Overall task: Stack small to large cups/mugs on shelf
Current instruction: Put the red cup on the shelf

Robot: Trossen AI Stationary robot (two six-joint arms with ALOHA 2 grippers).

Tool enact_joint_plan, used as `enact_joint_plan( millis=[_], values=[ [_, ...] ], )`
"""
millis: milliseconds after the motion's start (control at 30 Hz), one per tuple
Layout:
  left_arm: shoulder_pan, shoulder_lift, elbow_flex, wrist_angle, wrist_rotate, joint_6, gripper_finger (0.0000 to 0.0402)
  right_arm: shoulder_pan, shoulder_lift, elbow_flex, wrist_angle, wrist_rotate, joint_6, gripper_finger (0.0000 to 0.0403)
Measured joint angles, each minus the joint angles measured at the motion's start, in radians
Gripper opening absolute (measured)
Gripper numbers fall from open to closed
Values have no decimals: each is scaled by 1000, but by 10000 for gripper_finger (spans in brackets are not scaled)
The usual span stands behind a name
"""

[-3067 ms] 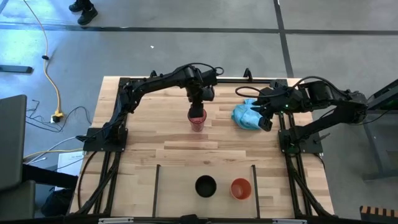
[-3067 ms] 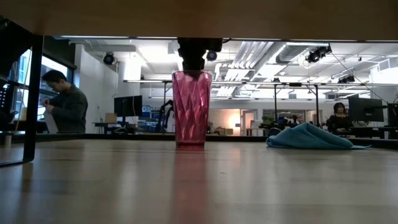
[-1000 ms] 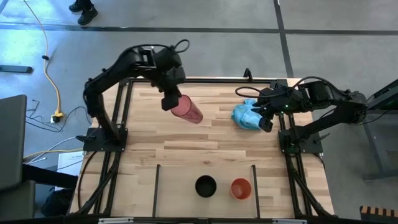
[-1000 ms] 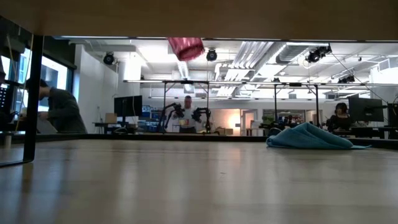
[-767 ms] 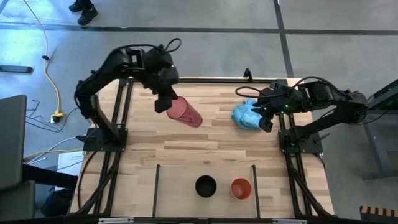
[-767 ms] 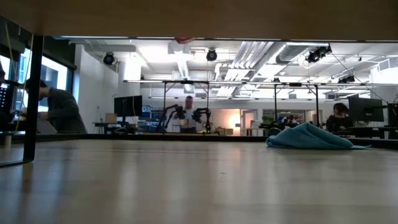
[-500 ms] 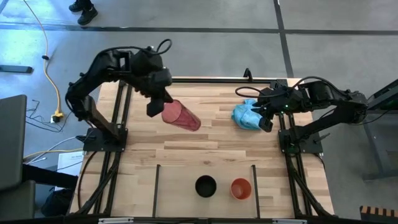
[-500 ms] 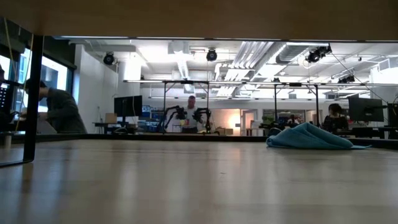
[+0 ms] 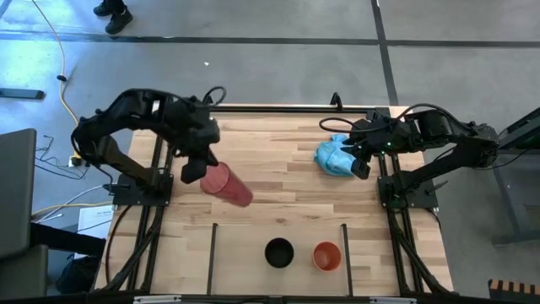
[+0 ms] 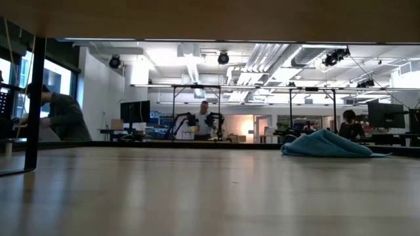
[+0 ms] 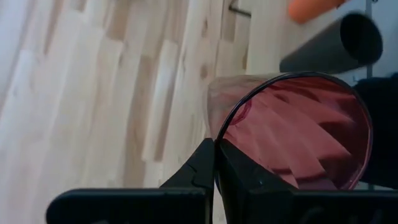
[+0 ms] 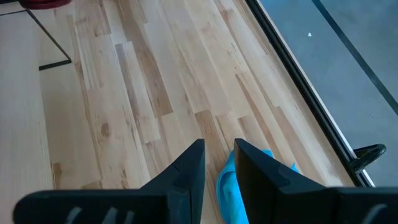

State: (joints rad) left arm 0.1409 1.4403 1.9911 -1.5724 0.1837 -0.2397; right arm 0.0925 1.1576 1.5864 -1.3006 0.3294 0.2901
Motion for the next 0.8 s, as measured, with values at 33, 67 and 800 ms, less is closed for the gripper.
enact_joint_plan(
  millis=[33, 67, 800],
  values=[
    [-10, -12, -18, 0, 0, -15, 0, 0, 0, 0, 0, 0, 0, 78],
    [-20, -23, -35, 1, 0, -28, 0, 0, 0, 0, 0, 0, 0, 78],
    [-257, -74, -65, 1, 13, -287, 0, 0, 0, 0, 52, 4, -2, 78]
  ],
)
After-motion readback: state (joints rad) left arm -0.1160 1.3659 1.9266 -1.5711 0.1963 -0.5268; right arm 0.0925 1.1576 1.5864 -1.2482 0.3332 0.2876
